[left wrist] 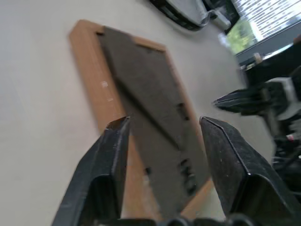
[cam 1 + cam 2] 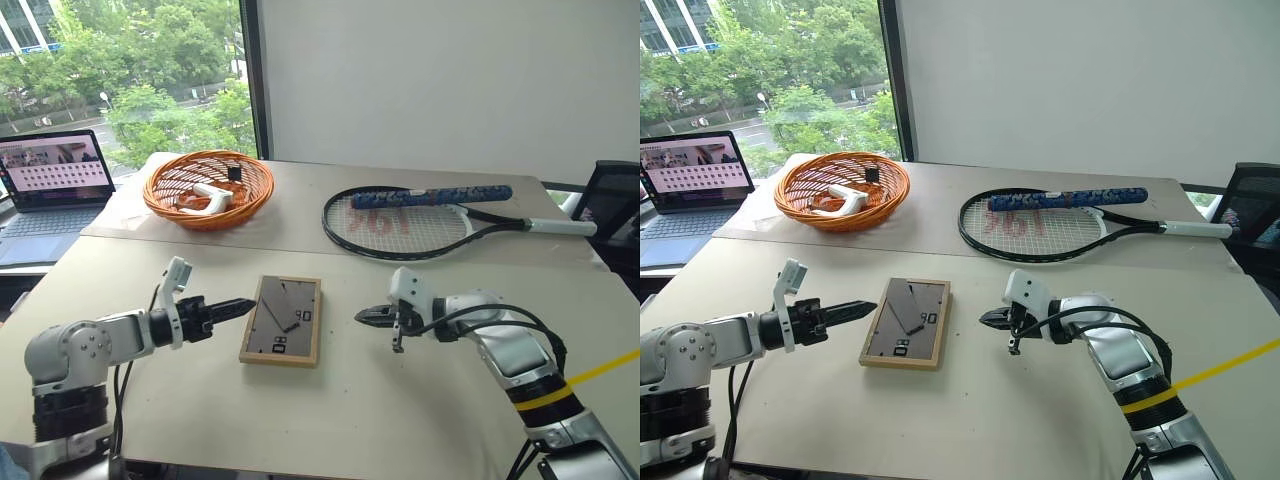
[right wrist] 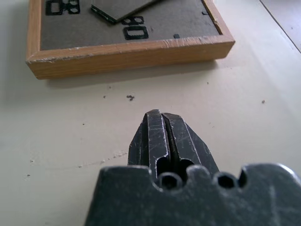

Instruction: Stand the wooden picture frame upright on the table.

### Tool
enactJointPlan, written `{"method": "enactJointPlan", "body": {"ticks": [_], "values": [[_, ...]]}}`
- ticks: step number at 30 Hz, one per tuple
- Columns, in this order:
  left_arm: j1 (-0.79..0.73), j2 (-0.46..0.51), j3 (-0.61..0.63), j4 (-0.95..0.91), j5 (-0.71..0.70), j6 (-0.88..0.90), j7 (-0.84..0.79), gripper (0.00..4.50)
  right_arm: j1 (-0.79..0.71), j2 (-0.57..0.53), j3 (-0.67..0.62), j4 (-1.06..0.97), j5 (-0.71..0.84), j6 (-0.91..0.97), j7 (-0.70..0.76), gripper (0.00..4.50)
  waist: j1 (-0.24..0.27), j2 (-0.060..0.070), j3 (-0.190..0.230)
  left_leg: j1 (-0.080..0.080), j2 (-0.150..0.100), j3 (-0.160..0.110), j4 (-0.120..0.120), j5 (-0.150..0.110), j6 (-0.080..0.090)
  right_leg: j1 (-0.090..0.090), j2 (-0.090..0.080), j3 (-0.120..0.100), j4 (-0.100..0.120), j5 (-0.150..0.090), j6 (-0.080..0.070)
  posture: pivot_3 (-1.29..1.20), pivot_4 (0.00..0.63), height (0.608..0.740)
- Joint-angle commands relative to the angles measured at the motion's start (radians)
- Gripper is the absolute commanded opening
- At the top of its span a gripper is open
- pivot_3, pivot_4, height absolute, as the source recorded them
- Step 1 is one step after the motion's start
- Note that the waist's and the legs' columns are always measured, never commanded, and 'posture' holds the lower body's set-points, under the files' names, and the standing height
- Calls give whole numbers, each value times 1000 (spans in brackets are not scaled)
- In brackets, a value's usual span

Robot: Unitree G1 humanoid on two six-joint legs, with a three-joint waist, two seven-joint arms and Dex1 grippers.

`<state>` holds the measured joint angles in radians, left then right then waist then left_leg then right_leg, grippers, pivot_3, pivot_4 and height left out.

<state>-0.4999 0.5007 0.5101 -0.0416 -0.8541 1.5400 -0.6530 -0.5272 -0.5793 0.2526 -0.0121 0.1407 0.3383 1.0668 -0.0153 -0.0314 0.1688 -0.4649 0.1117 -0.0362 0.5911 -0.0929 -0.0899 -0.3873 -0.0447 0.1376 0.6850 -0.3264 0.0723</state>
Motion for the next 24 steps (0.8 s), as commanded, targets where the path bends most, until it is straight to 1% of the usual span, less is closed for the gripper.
{"method": "enactJointPlan", "body": {"ticks": [1, 4, 7, 10, 14, 17, 20, 24], "values": [[14, 3, 13, 18, -39, 74, 111, 4454, -20, 14, 9, -10, 11, -29, 24, 0, -8, 0, 0, 1, 0, 0, 0, 0, 0, 0, 0, 0, 0, 0, 0, 0, 150, 705], [85, 97, -71, 21, -48, 74, 127, 4454, -16, 21, 32, 5, 4, -51, 45, 0, -18, 0, 0, 2, 0, -1, -2, 0, 0, 1, 0, 0, 1, 1, -1, 0, 150, 705], [108, 162, -100, 55, -54, 74, 129, 4454, -9, 28, 52, 35, -15, -92, 52, 0, -28, 2, 0, 6, 0, -1, -3, 0, 0, 3, 0, 0, 0, 0, -2, 0, 150, 705], [81, 182, -112, 84, -59, 74, 123, 4454, -10, 35, 63, 57, -29, -116, 48, 0, -25, 1, -1, 6, 0, -1, -3, 0, 0, 3, 0, -1, 1, 0, -1, 0, 150, 705], [49, 183, -119, 123, -94, 74, 118, 4454, -14, 49, 69, 68, -37, -126, 39, 0, -23, 1, -1, 5, 0, -1, -2, 0, -1, 2, 0, -1, 1, 0, -1, 0, 150, 705], [62, 152, -160, 114, -112, 74, 129, 4454, -17, 79, 75, 68, -33, -130, 32, 0, -22, 1, -1, 5, 0, -1, -2, 0, -1, 3, 0, -1, 1, 0, -1, 0, 150, 705], [66, 76, -200, 101, -119, 74, 150, 4454, -32, 130, 90, 84, -40, -141, 16, 0, -13, 2, -1, 5, 0, -1, -2, 0, -1, 3, 0, -1, 1, 0, -1, 0, 150, 705], [37, -21, -222, 108, -131, 74, 185, 4454, -52, 176, 114, 120, -66, -158, 3, 0, 12, 2, -2, 5, -1, -1, -1, 0, -1, 2, -1, -1, -1, 0, -1, 0, 150, 705]]}}
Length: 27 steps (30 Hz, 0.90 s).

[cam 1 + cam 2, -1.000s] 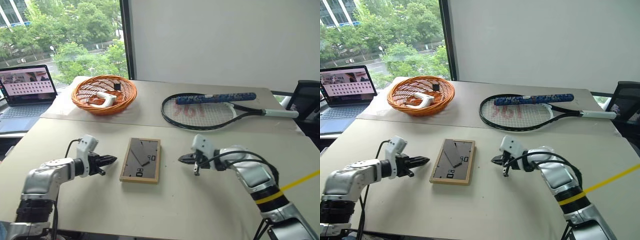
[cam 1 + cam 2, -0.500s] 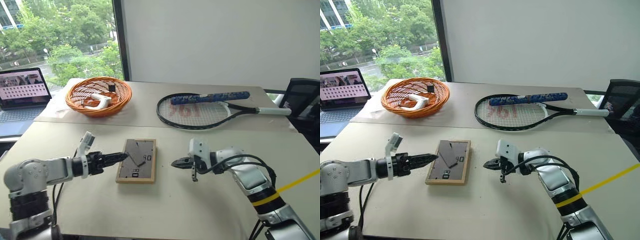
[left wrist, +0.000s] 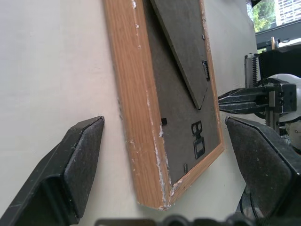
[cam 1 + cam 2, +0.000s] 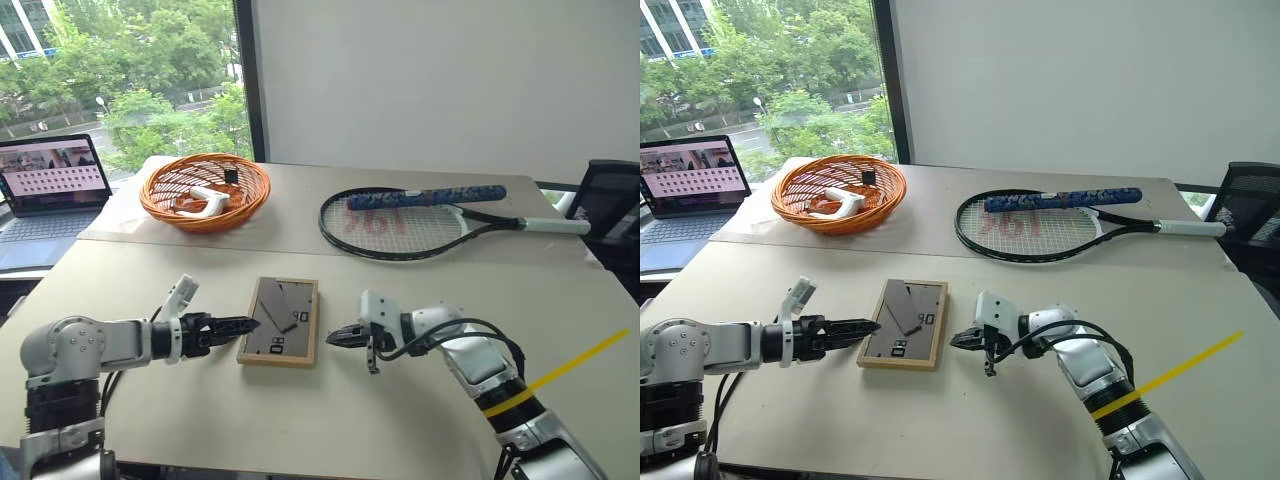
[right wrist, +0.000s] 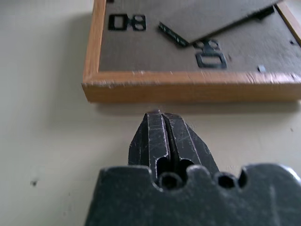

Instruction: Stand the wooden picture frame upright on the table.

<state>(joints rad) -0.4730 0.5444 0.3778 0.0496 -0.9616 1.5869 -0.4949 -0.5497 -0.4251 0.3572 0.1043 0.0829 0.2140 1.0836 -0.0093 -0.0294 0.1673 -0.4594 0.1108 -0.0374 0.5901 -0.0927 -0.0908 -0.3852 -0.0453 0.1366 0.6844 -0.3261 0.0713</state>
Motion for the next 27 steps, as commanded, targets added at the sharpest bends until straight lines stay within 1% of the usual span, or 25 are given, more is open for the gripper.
{"method": "enactJointPlan", "body": {"ticks": [1, 4, 8, 11, 12, 15, 16, 18, 20, 22, 24, 27], "values": [[6, -77, -102, 14, -30, 28, 28, 4454, -33, 30, 11, 13, -13, -39, -16, 0, 12, 0, 0, 0, 0, 0, 0, 0, 0, 0, 0, 0, -1, 0, 0, 0, 150, 705], [0, -84, -114, 15, -48, 28, 27, 4454, -32, 37, 12, 29, -24, -52, -18, 0, 21, 0, -1, 0, 0, 0, 0, 0, 0, 0, 0, 0, -3, 1, 1, 0, 150, 705], [-9, -76, -89, 37, -73, 28, 27, 4454, -23, 38, 6, 29, -26, -55, -21, 0, 21, 0, 0, 0, 0, 0, -1, 0, 0, 1, 0, 0, -3, 1, 1, 0, 150, 705], [-9, -54, -77, 55, -92, 28, 15, 3816, -18, 32, -2, 27, -24, -55, -24, 0, 16, 0, 0, -1, 0, 0, -1, 0, 0, 3, 0, 0, -3, 1, 0, 0, 150, 705], [-13, -49, -75, 60, -103, 28, 11, 3517, -21, 29, -11, 28, -21, -53, -27, 0, 14, 0, 0, -1, 0, 0, -1, 0, 0, 2, 0, 0, -2, 1, 0, 0, 150, 705], [-30, -47, -65, 82, -122, 28, 7, 2300, -34, 13, -48, 20, 5, -33, -26, 0, 6, 0, 0, -1, 0, 0, -2, 0, 0, 2, 0, 0, -2, 1, 0, 0, 150, 705], [-36, -47, -61, 90, -122, 28, 8, 2015, -42, 5, -65, 16, 17, -24, -23, 0, 4, -1, 0, -2, 0, 0, -2, 0, 0, 1, 0, 0, -2, 1, 0, 0, 150, 705], [-51, -54, -47, 113, -123, 28, 9, 1309, -57, -18, -107, 1, 49, 4, -10, 0, 2, 0, 0, -2, 0, -1, -2, 0, -1, 1, 0, 0, -2, 1, 0, 0, 150, 705], [-63, -60, -36, 127, -121, 28, 10, 1249, -71, -40, -147, -20, 88, 40, 3, 0, 0, -1, 0, -2, 0, -1, -2, 1, -1, 1, 0, 0, -2, 1, 0, 0, 150, 705], [-79, -63, -25, 139, -129, 28, 3, 1249, -104, -81, -220, -47, 159, 114, 21, 0, -2, -1, 0, -2, 0, -1, -2, 1, -1, 1, 0, 0, -2, 1, 0, 0, 150, 705], [-92, -65, -17, 145, -129, 28, 4, 1249, -130, -110, -267, -71, 218, 186, 30, 0, -3, -1, 0, -3, 0, -1, -2, 1, -1, 0, 0, 0, -2, 1, 0, 0, 150, 705], [-116, -52, -25, 125, -194, 28, -25, 1249, -192, -95, -331, -127, 381, 430, 6, 0, -4, -1, 1, -3, 0, -1, -3, 1, -1, 0, 0, 0, -2, 1, 0, 0, 150, 705]]}}
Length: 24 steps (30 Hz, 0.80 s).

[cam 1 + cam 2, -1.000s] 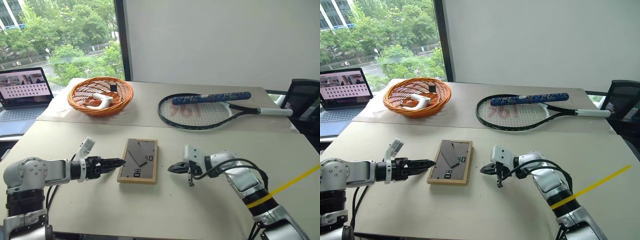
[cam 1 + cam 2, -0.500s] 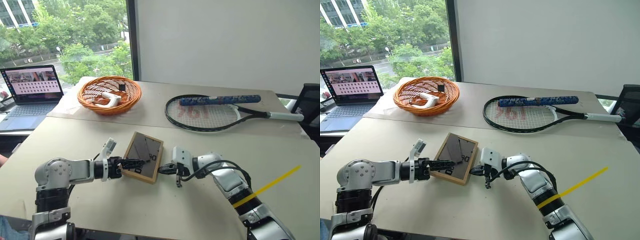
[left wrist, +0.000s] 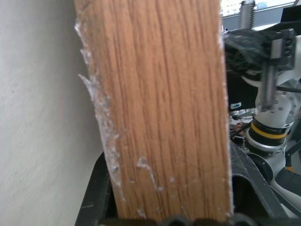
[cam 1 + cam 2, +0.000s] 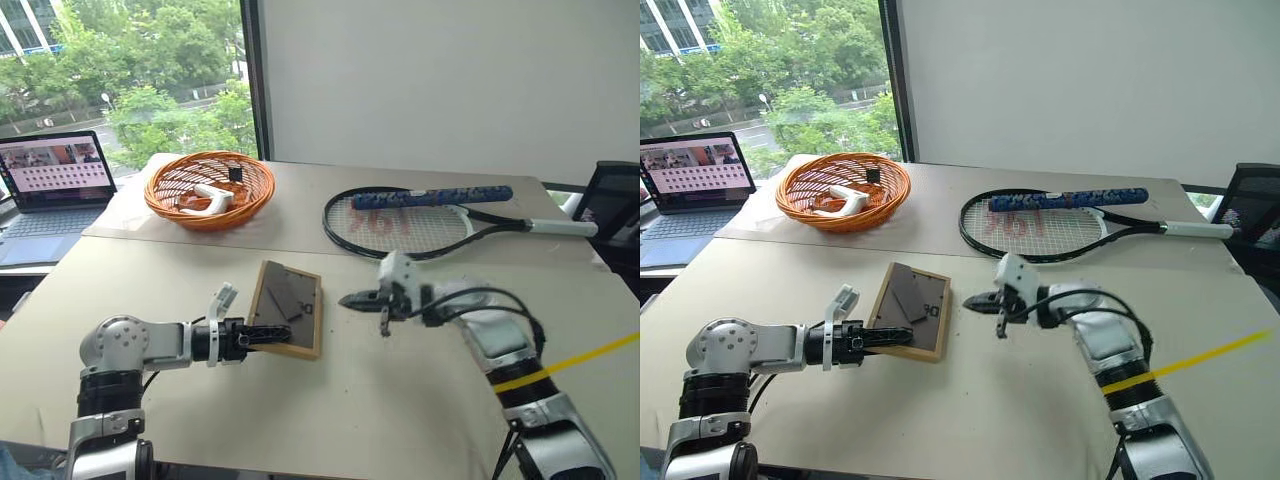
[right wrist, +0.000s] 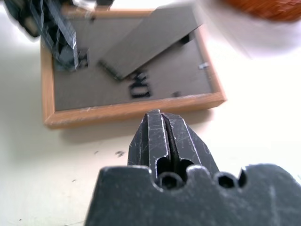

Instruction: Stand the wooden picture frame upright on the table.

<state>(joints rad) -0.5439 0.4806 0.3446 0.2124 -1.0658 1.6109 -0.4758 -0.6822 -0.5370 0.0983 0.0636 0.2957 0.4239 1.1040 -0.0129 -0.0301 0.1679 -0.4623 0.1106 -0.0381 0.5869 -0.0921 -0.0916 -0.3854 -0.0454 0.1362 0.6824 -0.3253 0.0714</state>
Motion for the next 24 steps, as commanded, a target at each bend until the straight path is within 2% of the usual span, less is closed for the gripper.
{"method": "enactJointPlan", "body": {"ticks": [1, 4, 7, 14, 19, 24], "values": [[-51, 19, -4, -54, -120, 4, -62, 1249, -74, 30, -74, -95, 198, 284, -30, 0, -4, 0, 0, 0, 0, 0, 0, 0, 0, 0, 0, 0, 0, 0, 0, 0, 150, 705], [-67, 42, -43, -106, -186, 4, -100, 1249, -99, 39, -47, -105, 246, 420, -36, 821, -7, 0, 0, 0, 0, 0, -4, 0, 0, -1, 0, 0, 0, 0, -1, 0, 150, 705], [-88, 60, -66, -138, -212, 4, -116, 1249, -153, 54, -44, -62, 262, 491, -63, 1827, -6, 0, 1, 0, 0, 0, -5, 0, -1, -2, 0, 0, 0, 0, -1, 0, 150, 705], [-99, 70, -97, -181, -197, 2, -130, 1249, -223, 64, -18, 29, 249, 498, -56, 4257, -5, 0, 1, -1, 0, 0, -6, 1, -1, -3, 0, 0, -1, 0, -1, 0, 150, 705], [-102, 56, -131, -170, -163, -27, -147, 1249, -195, 98, 34, -62, 306, 519, 10, 4257, -4, 1, 1, -3, 0, 0, -6, 1, -1, -4, 0, 0, -1, -1, -1, 0, 150, 705], [-99, 67, -131, -120, -139, -17, -162, 1249, -165, 106, 8, -146, 363, 498, 26, 4257, -4, 1, 1, -4, 0, -1, -6, 1, -1, -5, 0, -1, -1, -1, -1, 0, 150, 705]]}}
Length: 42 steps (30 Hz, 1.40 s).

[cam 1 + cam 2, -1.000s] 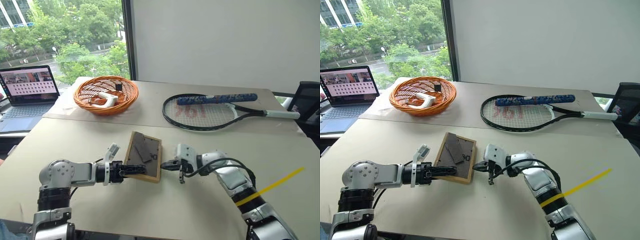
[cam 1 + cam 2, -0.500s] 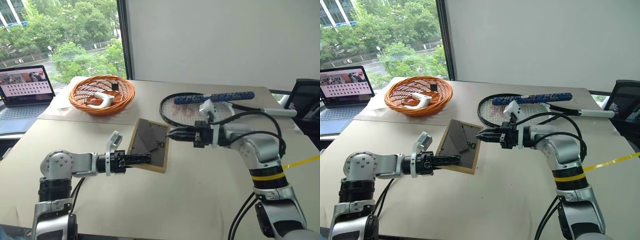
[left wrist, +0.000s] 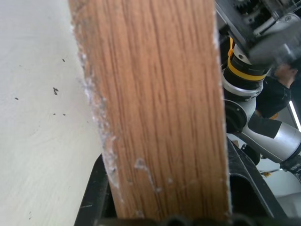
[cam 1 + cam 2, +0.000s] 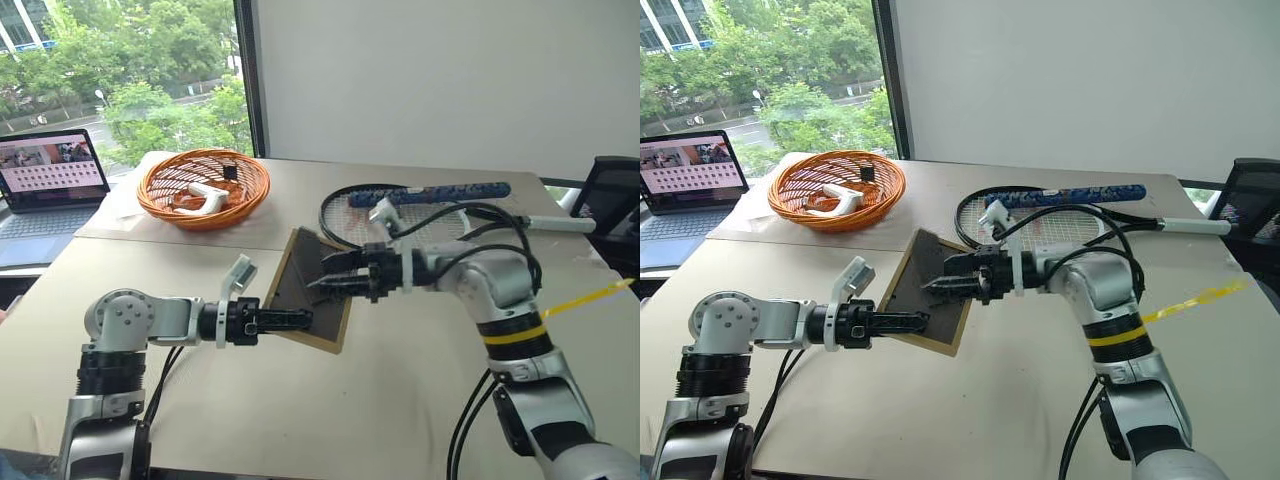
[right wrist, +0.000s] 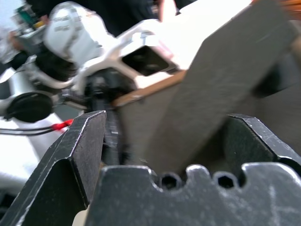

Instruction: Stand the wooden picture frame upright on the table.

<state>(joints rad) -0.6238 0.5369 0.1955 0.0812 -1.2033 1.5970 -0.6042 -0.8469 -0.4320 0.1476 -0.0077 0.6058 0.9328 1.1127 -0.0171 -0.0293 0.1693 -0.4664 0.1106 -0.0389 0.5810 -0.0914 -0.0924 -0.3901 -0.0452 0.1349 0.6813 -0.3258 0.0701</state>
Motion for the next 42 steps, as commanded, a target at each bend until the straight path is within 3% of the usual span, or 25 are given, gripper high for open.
{"method": "enactJointPlan", "body": {"ticks": [1, 9, 12, 15, 18, 23, 29, 35, 37, 39, 42], "values": [[-14, 17, 15, 19, 6, -2, -39, 1249, 2, 1, -49, -86, 63, -16, 15, 4257, 0, 0, 0, 0, 0, 0, 0, 0, 0, 0, 0, 0, 0, 0, 0, 0, 150, 705], [-69, 21, 94, 238, -68, 17, 9, 1249, 34, -76, -65, -169, -4, -162, -6, 4257, 2, 0, 0, -1, 0, -1, 0, 0, 0, 0, 0, -2, 0, 0, 0, 0, 150, 705], [-100, 62, 38, 294, -181, 17, 32, 1249, 13, -175, -11, -81, -202, -337, -43, 4257, 2, 0, 0, -1, 0, -1, 0, 0, 0, 0, 0, -2, 0, 0, 0, 0, 150, 705], [-145, 119, -24, 361, -290, 17, 72, 1249, -13, -240, -44, 1, -286, -461, -68, 4257, 2, -1, 1, -2, 0, -2, 0, 0, 0, -1, 0, -2, -1, 0, 0, 0, 150, 705], [-193, 188, -125, 455, -423, 17, 93, 1249, 13, -275, -55, 51, -414, -735, -123, 4257, 2, -1, 2, -2, 0, -2, 0, 0, 0, -2, 0, -2, -1, 0, 0, 0, 150, 705], [-260, 237, -276, 573, -581, 17, 97, 1249, 122, -279, 38, 154, -786, -1405, -383, 4257, 2, -1, 2, -2, 0, -2, -3, 0, 0, -2, 0, -4, -2, -1, -1, 0, 150, 705], [-298, 248, -364, 597, -669, 17, 118, 1249, 122, -197, 98, 274, -1040, -1685, -657, 4257, -4, 1, 4, -2, 0, -4, -5, 4, -5, -4, 0, -5, 0, -1, -2, 0, 150, 705], [-283, 267, -351, 540, -658, 17, 149, 1249, 74, -155, 105, 346, -1079, -1735, -732, 4257, 0, 1, 4, -2, 0, -9, -5, 7, -7, -1, 0, -10, 2, -1, -3, 0, 150, 705], [-239, 276, -280, 422, -586, -31, 138, 1249, 86, -151, 71, 378, -961, -1652, -667, 4257, 4, 1, 4, -2, 0, -10, -5, 7, -8, 0, 0, -11, 1, -1, -3, 0, 150, 705], [-157, 289, -185, 225, -480, -134, 80, 1249, 114, -130, -19, 401, -674, -1313, -453, 4257, 3, 1, 4, -2, 0, -11, -5, 8, -9, 1, 0, -12, 1, -1, -3, 0, 150, 705], [-60, 264, -117, 54, -375, -232, 9, 1249, 81, -133, -188, 295, -207, -632, -270, 4257, 17, 3, 5, -2, 0, -12, -5, 14, -17, 4, -1, -13, 1, 0, -4, 0, 150, 705]]}}
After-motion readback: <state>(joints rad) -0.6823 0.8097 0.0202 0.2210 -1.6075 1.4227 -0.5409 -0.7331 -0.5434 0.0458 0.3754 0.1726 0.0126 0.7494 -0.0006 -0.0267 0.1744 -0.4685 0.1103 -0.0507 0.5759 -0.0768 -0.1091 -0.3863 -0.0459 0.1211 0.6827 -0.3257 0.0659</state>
